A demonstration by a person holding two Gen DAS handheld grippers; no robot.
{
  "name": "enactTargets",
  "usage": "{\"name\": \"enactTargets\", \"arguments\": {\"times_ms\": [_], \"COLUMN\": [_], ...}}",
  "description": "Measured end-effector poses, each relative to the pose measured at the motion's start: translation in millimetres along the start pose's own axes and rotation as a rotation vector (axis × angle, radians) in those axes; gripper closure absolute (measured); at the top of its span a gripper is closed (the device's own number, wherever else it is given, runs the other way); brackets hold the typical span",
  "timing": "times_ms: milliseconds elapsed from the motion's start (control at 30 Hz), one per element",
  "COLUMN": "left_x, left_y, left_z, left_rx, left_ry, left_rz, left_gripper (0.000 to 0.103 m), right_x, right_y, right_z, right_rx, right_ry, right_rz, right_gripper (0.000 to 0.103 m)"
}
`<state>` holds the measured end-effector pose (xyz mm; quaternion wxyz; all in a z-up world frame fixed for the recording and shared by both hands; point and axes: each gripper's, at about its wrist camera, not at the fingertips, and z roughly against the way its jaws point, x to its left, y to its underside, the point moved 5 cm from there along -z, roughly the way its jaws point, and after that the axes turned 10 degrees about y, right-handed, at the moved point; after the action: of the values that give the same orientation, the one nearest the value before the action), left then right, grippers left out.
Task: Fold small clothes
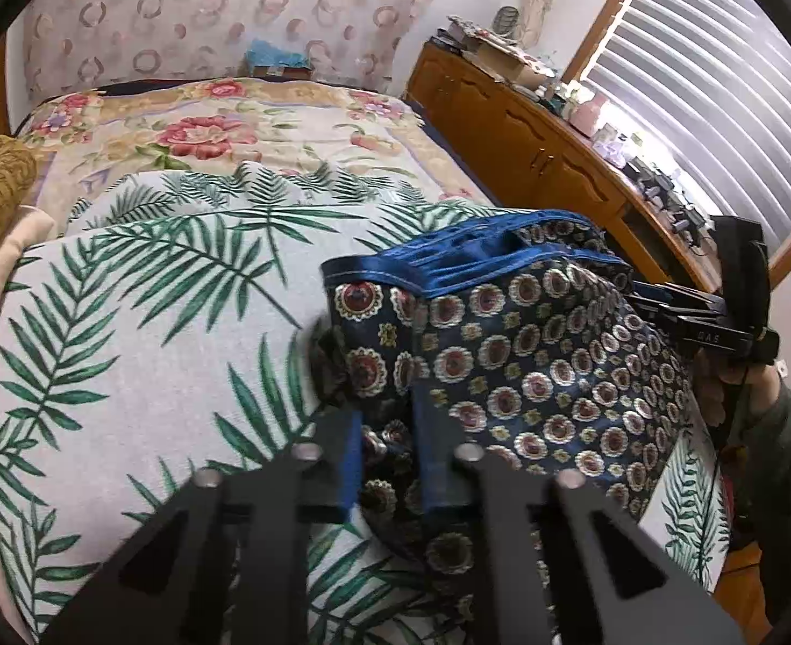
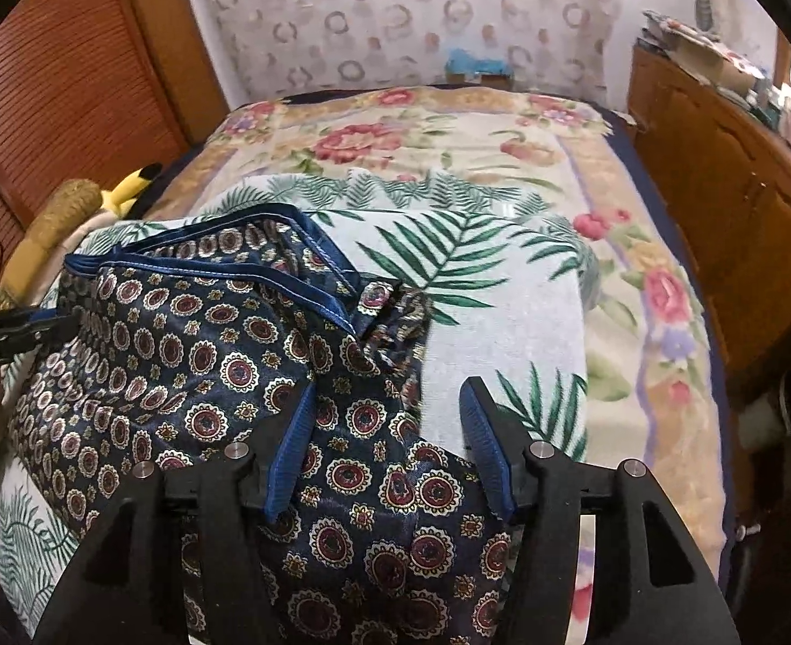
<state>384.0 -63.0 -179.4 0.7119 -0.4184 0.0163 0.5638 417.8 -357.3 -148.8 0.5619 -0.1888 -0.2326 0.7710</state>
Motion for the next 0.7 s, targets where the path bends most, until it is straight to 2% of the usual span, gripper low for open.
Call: {"name": "enactTargets", "arguments": {"times_ms": [33,67,100,133,200,333,467,633,700], "left_x": [-2.0,-4.9,-7.6,-11.1,-19.4,-35.2,-50.3,-44.6,-32.3], "left_y": [-0.6,-0.9,-1.4,-2.5,-4.0,-8.0,-7.0,1.2,7.4], "left_z": [0.8,1.7,3.9,6.9,15.1,44.2,88.1,162.8,197.0], "left_rx": [-0.003,-0.007,-0.013,-0.024,-0.049,-0.111,-0.193,-0.325,-0.381], "left_ry": [0.0,-0.005,-0.003,0.001,0.006,0.036,0.043,0.0,-0.048], "left_rz": [-0.004,-0.017,-0.025,-0.033,-0.046,-0.079,-0.107,-0.104,-0.097], "left_gripper": [0.099,0.1,0.101,0.101,0.102,0.102,0.102,0.102,0.102], "right_x": [3.0,6.6,10.1,13.5,21.7,33.0,48.6,96.4,121.1], "right_y": [-1.2,-1.5,-1.4,-0.7,0.8,4.1,-6.1,-39.5,-54.8], "right_z": [-0.6,-1.0,-1.2,-0.3,1.0,18.2,55.9,104.0,117.8], "right_rx": [0.003,0.005,0.009,0.012,0.015,-0.039,-0.149,-0.294,-0.339], "right_ry": [-0.01,-0.024,-0.047,-0.063,-0.114,-0.078,-0.069,-0.112,-0.13], "right_rz": [0.015,0.03,0.041,0.049,0.064,0.086,0.071,0.138,0.183], "right_gripper": [0.046,0.051,0.062,0.066,0.089,0.093,0.094,0.094,0.094]}}
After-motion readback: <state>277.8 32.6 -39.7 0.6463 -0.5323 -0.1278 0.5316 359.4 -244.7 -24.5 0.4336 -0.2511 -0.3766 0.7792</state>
